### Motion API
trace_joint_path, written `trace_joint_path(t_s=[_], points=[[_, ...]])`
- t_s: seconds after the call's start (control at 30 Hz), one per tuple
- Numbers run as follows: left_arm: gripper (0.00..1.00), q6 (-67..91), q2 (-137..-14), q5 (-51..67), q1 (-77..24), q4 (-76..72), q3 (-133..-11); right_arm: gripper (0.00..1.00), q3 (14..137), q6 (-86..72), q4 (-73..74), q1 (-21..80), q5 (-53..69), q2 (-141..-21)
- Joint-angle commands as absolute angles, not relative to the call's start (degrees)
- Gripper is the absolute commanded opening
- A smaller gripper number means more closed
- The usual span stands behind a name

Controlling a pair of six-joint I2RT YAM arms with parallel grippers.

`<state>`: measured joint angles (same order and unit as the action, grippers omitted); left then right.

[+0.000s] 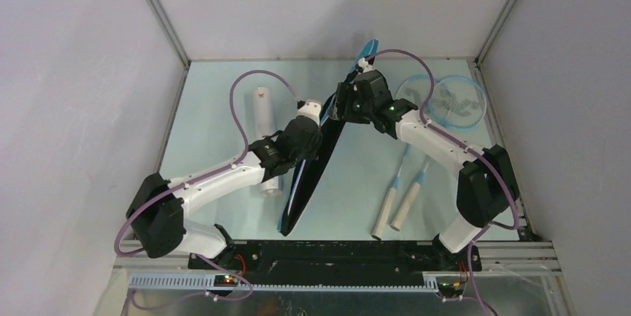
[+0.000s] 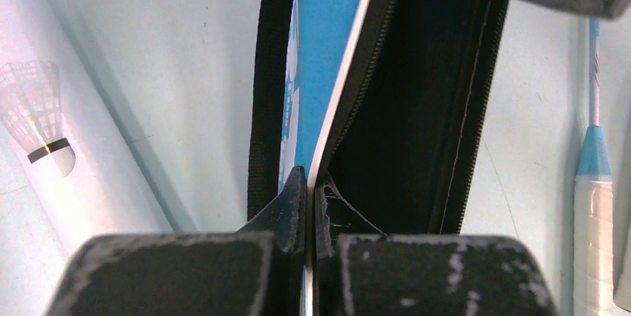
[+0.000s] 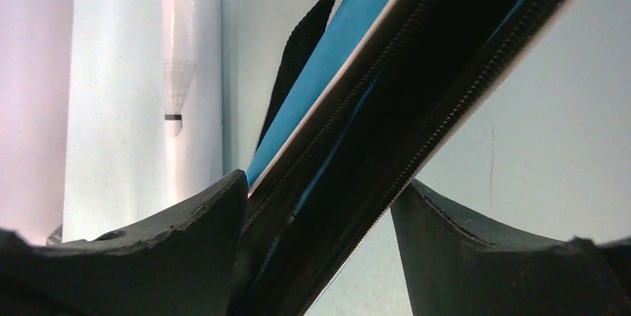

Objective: Pack up the badminton gear

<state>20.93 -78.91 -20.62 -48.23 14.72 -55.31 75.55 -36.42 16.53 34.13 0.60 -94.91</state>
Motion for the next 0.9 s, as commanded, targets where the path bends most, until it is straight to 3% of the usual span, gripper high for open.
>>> trace_joint_path(t_s=[0.0, 0.5, 0.87], points=[[0.0, 25.43, -78.95, -25.38, -48.45, 13.26, -58.45, 0.72, 73.35, -35.08, 16.58, 34.65, -2.83, -91.07], [0.0, 28.86, -78.72, -27.35, -48.43, 13.66, -59.1, 0.8, 61.9, -36.25, 7.73, 31.9, 0.5, -81.55], [0.0, 30.66, -76.68, -25.1, -48.45, 12.41, -58.01, 0.8, 55.87, -35.16, 9.21, 29.71, -2.89, -81.51]])
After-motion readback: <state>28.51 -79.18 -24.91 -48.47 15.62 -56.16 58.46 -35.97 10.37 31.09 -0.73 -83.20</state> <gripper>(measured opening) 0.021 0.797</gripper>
